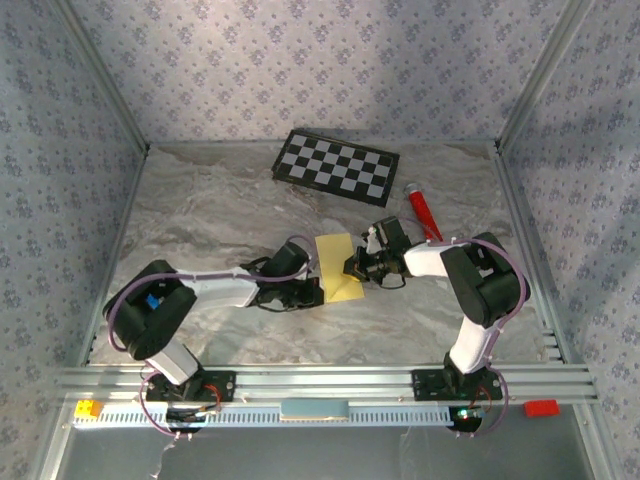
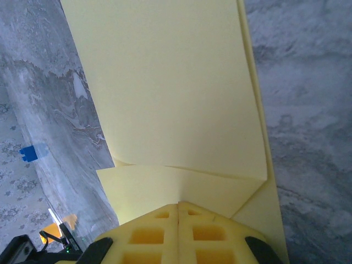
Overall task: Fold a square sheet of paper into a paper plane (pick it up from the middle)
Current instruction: Fold the triangle a second time at the center of the table.
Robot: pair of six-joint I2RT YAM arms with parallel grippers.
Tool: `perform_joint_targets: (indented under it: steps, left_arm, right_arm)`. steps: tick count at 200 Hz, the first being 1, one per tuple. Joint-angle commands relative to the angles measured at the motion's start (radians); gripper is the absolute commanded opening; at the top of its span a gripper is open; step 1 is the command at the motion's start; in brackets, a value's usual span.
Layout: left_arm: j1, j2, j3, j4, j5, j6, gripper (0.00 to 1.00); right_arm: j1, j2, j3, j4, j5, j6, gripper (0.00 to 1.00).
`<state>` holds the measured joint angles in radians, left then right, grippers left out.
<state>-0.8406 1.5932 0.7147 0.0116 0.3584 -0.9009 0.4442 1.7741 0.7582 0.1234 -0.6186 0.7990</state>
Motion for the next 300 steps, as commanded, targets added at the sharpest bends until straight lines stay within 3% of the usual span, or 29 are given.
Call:
perform_joint_targets:
  steps: [1,74,129,189,217,239,258,276,300]
  left_arm:
    - [-0.002,-0.008,0.064,-0.017,-0.011,-0.005,0.03]
    - [0.014,0.175,0.233,-0.054,-0.047,0.02,0.01]
    - [0.011,0.203,0.146,-0.077,-0.079,0.012,0.0]
    - [-0.006,0.195,0.074,-0.071,-0.105,-0.005,0.0]
    - [-0.007,0.2,0.089,-0.084,-0.11,0.002,0.0]
    - [-0.006,0.2,0.109,-0.113,-0.116,0.016,0.0]
    - [-0.008,0.196,0.115,-0.129,-0.123,0.023,0.0]
    - [-0.006,0.192,0.113,-0.133,-0.124,0.027,0.0]
    - [-0.009,0.198,0.109,-0.129,-0.112,0.031,0.0]
  right_arm:
    - [-0.009,0.047,-0.018,-0.083,0.088,-0.012,0.0]
    - [-0.007,0.045,-0.017,-0.082,0.086,-0.01,0.0]
    - [-0.008,0.034,0.002,-0.088,0.059,-0.013,0.0]
    - [0.014,-0.098,0.044,-0.111,0.058,-0.064,0.02]
    - [0.051,-0.057,0.044,-0.059,0.003,-0.039,0.02]
    - [0.07,-0.019,0.021,-0.043,0.037,-0.013,0.01]
    - [0.046,0.015,-0.008,-0.054,0.077,-0.007,0.0]
    - [0.002,0.016,-0.051,0.025,0.051,0.021,0.0]
    - [-0.042,0.013,-0.016,-0.002,0.043,-0.009,0.0]
